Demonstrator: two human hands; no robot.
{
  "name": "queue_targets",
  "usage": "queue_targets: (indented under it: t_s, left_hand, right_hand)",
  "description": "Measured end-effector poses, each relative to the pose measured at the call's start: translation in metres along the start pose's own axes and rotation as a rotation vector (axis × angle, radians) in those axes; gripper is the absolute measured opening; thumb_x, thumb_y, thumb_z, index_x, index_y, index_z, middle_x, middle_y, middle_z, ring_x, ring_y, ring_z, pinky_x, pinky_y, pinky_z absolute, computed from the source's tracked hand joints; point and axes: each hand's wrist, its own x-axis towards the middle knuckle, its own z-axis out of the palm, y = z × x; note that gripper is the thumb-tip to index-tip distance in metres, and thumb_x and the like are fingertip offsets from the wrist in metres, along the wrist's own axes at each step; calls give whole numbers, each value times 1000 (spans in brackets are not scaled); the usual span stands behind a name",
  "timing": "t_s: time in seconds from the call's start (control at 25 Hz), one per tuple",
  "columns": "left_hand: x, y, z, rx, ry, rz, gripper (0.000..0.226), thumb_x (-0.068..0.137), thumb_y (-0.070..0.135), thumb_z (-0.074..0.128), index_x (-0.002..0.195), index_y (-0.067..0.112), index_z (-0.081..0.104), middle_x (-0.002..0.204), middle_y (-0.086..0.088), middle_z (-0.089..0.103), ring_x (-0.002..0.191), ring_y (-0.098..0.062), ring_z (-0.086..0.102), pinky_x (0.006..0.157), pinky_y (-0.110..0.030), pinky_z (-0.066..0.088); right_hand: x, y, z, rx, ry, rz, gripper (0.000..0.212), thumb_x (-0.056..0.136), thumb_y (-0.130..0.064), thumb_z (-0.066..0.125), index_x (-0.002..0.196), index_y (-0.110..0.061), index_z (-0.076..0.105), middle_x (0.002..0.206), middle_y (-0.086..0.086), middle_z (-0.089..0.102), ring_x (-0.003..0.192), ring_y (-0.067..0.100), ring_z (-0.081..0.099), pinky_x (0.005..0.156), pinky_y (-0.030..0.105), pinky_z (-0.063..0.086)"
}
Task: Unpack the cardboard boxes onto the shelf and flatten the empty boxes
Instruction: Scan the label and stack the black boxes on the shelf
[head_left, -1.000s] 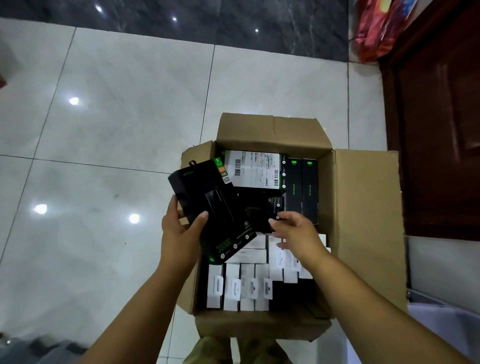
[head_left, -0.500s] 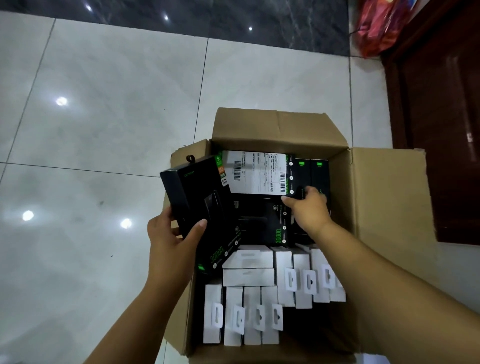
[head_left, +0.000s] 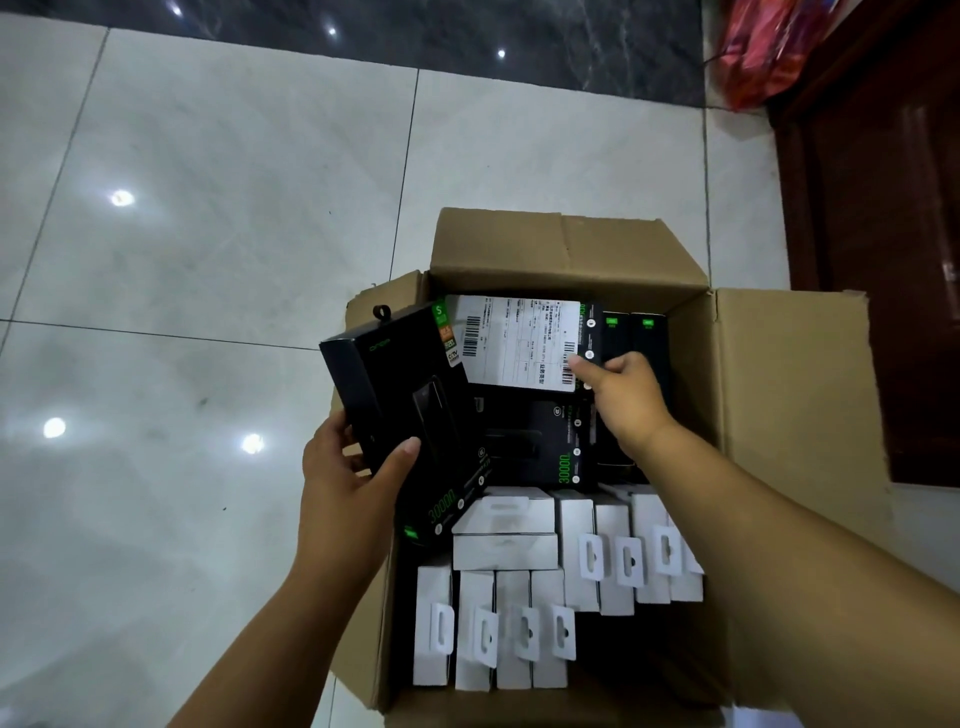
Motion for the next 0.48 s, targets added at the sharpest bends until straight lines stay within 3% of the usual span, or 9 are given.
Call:
queue_targets:
  t_s: [0.08, 0.12, 0.2, 0.28, 0.36, 0.48]
  left_hand:
    - [-3, 2, -1, -21, -15, -24, 55, 88, 20, 65, 136, 22, 40, 119, 8, 52, 83, 1, 56, 53, -5, 46]
    - [-5, 2, -1, -19, -22, -31, 55, 88, 21, 65, 137, 22, 38, 118, 8, 53, 84, 0, 57, 54, -7, 46]
    - [-7, 3, -3, -15, -23, -44, 56, 88, 22, 64, 137, 21, 36, 118, 7, 54, 90, -5, 58, 59, -9, 44]
    - [-10, 3, -5, -25, -21, -56, 57, 88, 21, 65, 137, 20, 35, 119, 6, 53, 96, -10, 56, 62, -9, 43]
    - [-13, 4, -7, -29, -26, -61, 57, 89, 21, 64, 137, 20, 34, 119, 6, 52, 98, -11, 55, 63, -9, 42]
    - [-19, 6, -10, -35, -31, -65, 56, 90, 21, 63, 137, 20, 33, 119, 6, 52, 101, -13, 55, 65, -10, 42]
  right_hand:
    - [-5, -4, 0, 71, 21, -1, 36, 82, -31, 75, 89, -16, 44, 92, 4, 57, 90, 25, 60, 77, 40, 52]
    - [-9, -7, -1, 124, -1, 15, 38, 80, -26, 77, 98, -16, 46, 102, 8, 60, 96, 26, 62, 85, 47, 53]
    - [-14, -10, -4, 211, -91, 43, 72, 76, -14, 79, 134, -15, 35, 124, 12, 58, 107, 28, 62, 92, 51, 51]
    - [-21, -11, -10, 204, -180, -1, 106, 73, -5, 79, 151, -29, 12, 133, 7, 54, 115, 27, 58, 94, 50, 50]
    - [-34, -12, -16, 120, -276, -46, 111, 73, -2, 79, 150, -39, 8, 126, -5, 56, 109, 21, 59, 81, 42, 54]
    - [-53, -9, -21, 56, -267, -17, 82, 73, -6, 80, 134, -32, 31, 119, -3, 59, 96, 20, 63, 59, 30, 49]
